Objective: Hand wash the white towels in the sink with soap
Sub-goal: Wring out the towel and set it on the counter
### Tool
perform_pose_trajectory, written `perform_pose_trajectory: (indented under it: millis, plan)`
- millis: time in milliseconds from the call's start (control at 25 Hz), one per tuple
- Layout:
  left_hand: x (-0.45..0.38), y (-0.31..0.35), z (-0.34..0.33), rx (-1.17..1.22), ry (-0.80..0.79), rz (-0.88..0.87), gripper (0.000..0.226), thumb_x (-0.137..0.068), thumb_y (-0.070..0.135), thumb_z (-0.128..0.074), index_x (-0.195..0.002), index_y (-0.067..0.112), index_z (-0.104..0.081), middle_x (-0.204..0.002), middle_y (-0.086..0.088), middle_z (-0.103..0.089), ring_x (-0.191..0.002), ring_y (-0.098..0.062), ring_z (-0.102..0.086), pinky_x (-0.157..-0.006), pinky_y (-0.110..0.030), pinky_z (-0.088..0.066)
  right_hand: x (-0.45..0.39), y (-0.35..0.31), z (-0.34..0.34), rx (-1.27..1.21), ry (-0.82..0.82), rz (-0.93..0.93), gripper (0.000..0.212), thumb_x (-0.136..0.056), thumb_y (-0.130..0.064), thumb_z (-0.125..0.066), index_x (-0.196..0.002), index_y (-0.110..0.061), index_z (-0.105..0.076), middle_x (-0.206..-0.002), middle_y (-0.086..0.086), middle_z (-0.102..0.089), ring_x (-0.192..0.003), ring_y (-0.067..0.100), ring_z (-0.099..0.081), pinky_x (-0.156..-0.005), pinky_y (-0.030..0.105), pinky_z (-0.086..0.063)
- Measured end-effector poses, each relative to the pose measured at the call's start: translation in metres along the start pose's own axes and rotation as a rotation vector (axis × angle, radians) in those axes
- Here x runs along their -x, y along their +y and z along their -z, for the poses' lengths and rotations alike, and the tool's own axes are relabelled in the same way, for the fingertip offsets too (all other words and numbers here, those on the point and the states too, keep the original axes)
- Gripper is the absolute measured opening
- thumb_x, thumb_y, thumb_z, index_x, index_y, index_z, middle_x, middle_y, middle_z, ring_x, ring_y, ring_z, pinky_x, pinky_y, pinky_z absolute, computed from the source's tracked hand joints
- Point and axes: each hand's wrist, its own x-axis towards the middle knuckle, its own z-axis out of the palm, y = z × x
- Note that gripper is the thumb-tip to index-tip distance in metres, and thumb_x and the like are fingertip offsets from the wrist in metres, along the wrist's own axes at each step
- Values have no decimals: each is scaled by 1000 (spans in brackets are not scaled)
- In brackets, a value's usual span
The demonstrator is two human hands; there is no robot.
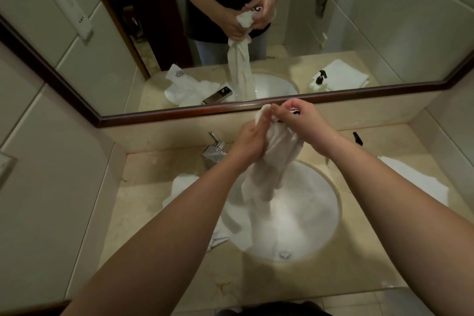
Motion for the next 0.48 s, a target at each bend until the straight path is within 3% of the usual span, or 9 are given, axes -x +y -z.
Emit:
perform_pose_trajectory:
  millis: [40, 120, 240, 280, 360, 440, 480]
  plan:
    - [-1, 3, 3, -4, 35, 21, 68, -99, 65, -29, -97, 12, -72, -66, 5, -65, -62, -4, -62, -59, -27, -50, 1, -6, 4, 66, -64, -24, 33, -84, -54, -68, -89, -22, -68, -86, -5, -68, -81, 12, -61, -74, 30, -48]
    - [-3, 4, 13, 10, 90, 63, 65, -98, 66, -30, -95, 17, -72, -83, 2, -71, -81, -10, -66, -72, -29, -53, 2, -13, 11, 146, -170, -42, 29, -84, -51, -71, -93, -23, -73, -84, -4, -71, -77, 11, -64, -75, 30, -50]
    - [0, 0, 21, -50, 72, 78, 70, -97, 68, -27, -93, 15, -73, -92, -3, -73, -88, -15, -68, -81, -31, -53, 1, -16, 12, 169, -143, 7, 24, -88, -41, -70, -102, -22, -70, -82, -6, -68, -72, 8, -61, -68, 26, -48]
    - [2, 0, 21, -79, 59, 70, 79, -95, 72, -24, -99, 10, -73, -95, -8, -74, -91, -18, -69, -86, -35, -54, 0, -15, 11, 217, -153, 12, 29, -88, -46, -68, -106, -24, -68, -89, -7, -68, -79, 7, -62, -72, 26, -48]
    - [4, 2, 19, -127, 35, 54, 95, -85, 85, -15, -111, 13, -72, -102, -5, -73, -97, -17, -66, -94, -39, -50, 0, -11, 10, 224, -253, -28, 53, -81, -68, -60, -114, -28, -68, -109, -7, -69, -103, 9, -62, -93, 31, -48]
    - [7, 11, 15, -129, 23, 30, 85, -84, 84, -10, -101, 24, -68, -90, 9, -64, -85, -2, -57, -83, -29, -45, 3, -6, 7, 80, -361, -142, 79, -73, -83, -51, -128, -28, -64, -130, -4, -64, -122, 14, -56, -109, 39, -39]
    - [6, 16, 13, -123, 33, 32, 75, -91, 77, -11, -97, 25, -65, -84, 12, -60, -79, 2, -53, -76, -24, -42, 3, -2, 4, 2, -392, -181, 81, -75, -84, -49, -131, -27, -62, -132, -2, -64, -124, 16, -56, -110, 40, -39]
